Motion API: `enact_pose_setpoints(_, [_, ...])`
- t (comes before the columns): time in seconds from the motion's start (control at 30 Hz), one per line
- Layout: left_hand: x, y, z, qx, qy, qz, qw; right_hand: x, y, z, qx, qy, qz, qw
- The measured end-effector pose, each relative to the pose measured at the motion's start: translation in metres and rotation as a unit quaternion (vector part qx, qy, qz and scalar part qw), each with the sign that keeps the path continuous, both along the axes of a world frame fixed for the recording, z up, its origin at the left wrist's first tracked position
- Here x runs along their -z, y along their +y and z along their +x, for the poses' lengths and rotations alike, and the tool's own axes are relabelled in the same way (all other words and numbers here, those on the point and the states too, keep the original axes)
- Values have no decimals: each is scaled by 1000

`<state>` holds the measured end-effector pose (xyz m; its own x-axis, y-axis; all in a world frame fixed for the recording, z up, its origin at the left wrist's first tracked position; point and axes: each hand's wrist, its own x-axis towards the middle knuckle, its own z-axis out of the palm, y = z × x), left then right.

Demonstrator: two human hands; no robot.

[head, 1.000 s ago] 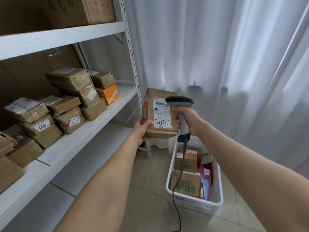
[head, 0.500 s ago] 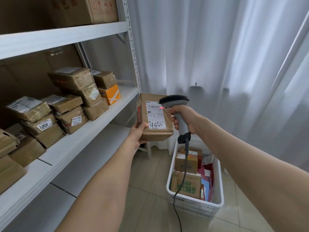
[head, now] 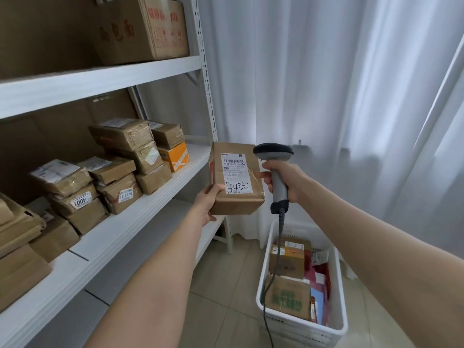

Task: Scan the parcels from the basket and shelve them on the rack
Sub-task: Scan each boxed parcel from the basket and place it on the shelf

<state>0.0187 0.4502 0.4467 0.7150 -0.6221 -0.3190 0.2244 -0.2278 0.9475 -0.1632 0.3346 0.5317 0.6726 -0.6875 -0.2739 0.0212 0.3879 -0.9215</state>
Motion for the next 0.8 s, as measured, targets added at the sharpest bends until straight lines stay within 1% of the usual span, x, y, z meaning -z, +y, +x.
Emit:
enact_pose_setpoints(0.1, [-31, 3, 6, -11, -11, -4, 1000, -2, -6, 9, 91, -14, -2, 996])
enact_pose_setpoints(0.17, [-56, 6, 9, -33, -12, -12, 999, -5, -9, 17, 117, -20, -4, 993])
enact_pose_setpoints(0.23, [-79, 9, 12, -54, -18, -17, 998, -9, -11, 28, 122, -28, -4, 992])
enact_pose_setpoints(0.37, [-129, 16, 10, -89, -31, -37, 995, -32, -8, 55, 81, -51, -6, 995])
enact_pose_setpoints(0.63, [-224, 24, 1, -176, -79, -36, 980, -97, 3, 94, -15, -190, 9, 982])
enact_pose_setpoints(0.8, [-276, 35, -3, -215, -129, -39, 967, -139, 8, 115, -41, -223, -8, 974])
